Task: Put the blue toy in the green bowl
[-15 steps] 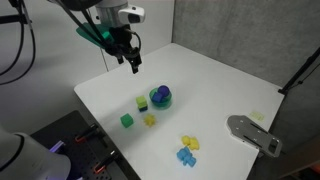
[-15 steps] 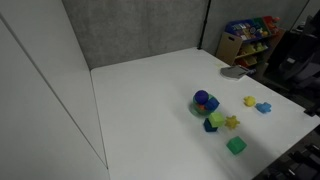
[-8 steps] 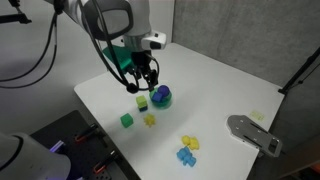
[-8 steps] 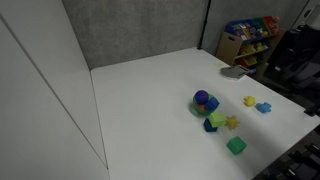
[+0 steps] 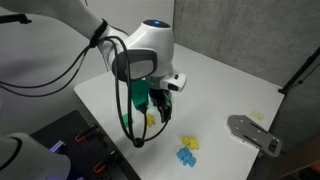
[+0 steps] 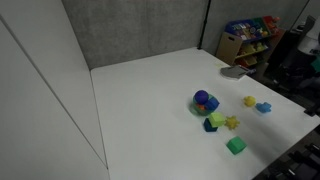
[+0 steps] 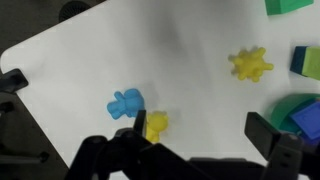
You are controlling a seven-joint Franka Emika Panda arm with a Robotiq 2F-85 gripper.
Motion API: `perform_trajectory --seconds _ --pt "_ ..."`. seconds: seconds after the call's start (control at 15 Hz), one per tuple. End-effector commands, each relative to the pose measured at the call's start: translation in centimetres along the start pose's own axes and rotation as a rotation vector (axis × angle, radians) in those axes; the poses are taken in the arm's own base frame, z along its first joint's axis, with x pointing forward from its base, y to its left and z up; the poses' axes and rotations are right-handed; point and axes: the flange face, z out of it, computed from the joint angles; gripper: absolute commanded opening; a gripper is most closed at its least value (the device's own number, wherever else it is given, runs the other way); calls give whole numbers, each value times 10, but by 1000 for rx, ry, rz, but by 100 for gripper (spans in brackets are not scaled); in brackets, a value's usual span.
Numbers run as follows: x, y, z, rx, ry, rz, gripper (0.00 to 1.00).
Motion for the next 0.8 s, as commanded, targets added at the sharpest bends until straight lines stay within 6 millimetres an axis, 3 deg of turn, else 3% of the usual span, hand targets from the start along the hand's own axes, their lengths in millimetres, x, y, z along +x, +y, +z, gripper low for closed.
perform_trajectory --seconds 0.0,0.47,0.73 --pt "9 20 30 -17 -7 87 100" --pt "4 20 35 -10 -30 67 100" --pt "34 45 48 -24 -36 198 100"
